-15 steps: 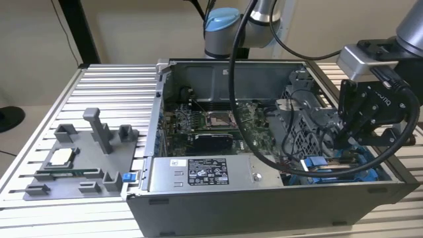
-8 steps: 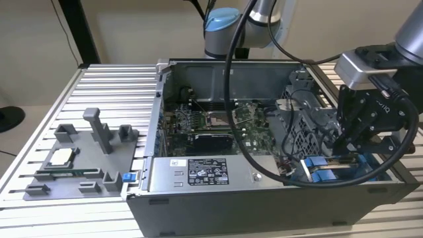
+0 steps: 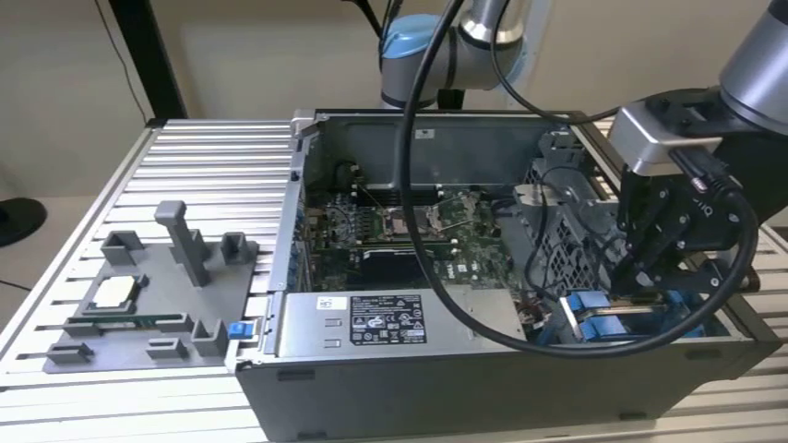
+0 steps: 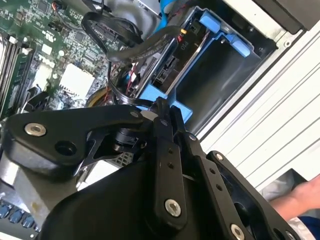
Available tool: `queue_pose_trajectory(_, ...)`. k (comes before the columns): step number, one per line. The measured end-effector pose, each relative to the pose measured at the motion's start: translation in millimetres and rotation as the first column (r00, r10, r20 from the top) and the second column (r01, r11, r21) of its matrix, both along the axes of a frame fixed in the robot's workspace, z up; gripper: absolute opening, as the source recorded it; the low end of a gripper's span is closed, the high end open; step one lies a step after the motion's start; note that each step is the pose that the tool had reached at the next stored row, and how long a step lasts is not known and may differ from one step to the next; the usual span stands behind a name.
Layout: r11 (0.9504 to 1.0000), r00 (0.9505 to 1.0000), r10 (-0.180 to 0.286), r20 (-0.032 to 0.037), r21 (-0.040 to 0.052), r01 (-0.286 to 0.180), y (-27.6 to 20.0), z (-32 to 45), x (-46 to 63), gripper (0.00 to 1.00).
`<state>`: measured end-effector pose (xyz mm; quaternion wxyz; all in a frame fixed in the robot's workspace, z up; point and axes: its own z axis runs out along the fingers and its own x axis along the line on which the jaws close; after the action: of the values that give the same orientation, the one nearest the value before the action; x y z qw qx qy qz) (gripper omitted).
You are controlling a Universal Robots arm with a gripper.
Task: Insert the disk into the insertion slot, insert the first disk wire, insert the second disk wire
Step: 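Insert the second disk wire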
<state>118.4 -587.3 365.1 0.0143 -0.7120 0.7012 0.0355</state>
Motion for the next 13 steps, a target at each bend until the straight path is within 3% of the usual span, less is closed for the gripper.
queue_pose_trajectory(2,1.0000,1.0000,0.002,0.0091,0.0000,-0.002,0.0,-0.8,0.2,0.00)
queue_pose_trajectory(6,1.0000,0.9990,0.006,0.0447,0.0001,-0.006,-0.1,-2.4,0.5,0.00)
queue_pose_trajectory(8,1.0000,0.9982,0.006,0.0588,-0.0003,-0.006,0.0,-3.3,0.8,0.00)
queue_pose_trajectory(10,1.0000,0.9977,0.006,0.0682,-0.0005,-0.006,0.1,-4.3,1.2,0.00)
queue_pose_trajectory(13,1.0000,0.9975,0.006,0.0707,-0.0005,-0.006,0.0,-5.0,1.3,0.00)
